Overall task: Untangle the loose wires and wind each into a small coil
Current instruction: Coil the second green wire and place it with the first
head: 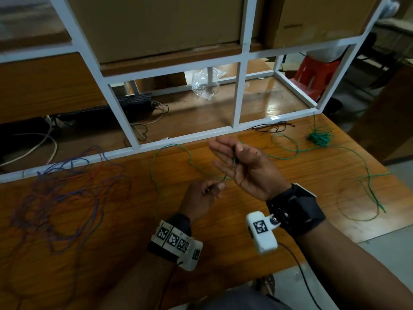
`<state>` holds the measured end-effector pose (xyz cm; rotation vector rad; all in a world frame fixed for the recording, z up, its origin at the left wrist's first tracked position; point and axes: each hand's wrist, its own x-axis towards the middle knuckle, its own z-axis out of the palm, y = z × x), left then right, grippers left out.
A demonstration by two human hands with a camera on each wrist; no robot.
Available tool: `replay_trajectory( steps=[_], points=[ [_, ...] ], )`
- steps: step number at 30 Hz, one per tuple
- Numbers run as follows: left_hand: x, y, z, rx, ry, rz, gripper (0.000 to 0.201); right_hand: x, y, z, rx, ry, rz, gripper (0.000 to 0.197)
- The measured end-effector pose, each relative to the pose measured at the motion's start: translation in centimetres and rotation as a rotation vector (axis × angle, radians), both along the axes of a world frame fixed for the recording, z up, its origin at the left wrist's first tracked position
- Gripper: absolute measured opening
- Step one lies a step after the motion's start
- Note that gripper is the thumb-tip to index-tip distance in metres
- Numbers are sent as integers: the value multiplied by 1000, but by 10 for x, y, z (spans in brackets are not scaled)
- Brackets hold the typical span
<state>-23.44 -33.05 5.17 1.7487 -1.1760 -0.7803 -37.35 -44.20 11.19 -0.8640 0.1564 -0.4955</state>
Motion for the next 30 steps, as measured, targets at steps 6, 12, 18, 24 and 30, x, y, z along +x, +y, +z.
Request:
replay_trajectory(
  steps=[6, 12, 18, 24, 30],
  points=[
    [6, 14, 3, -20, -113, 6, 31, 5, -10, -32, -511, 287, -400, 35],
    [20, 40, 23, 86, -260, -32, 18, -13, -11, -60, -1227, 591, -183, 23],
    [24, 30, 53, -87, -443, -178, 21, -40, -4, -59, -1324, 743, 305, 31],
    [2, -24, 63, -252, -213, -324, 14, -58, 12, -31, -584, 399, 522, 27],
    [-16, -47, 50, -236, 288, -190, 20, -54, 6, -2, 72, -141, 151, 24]
  ],
)
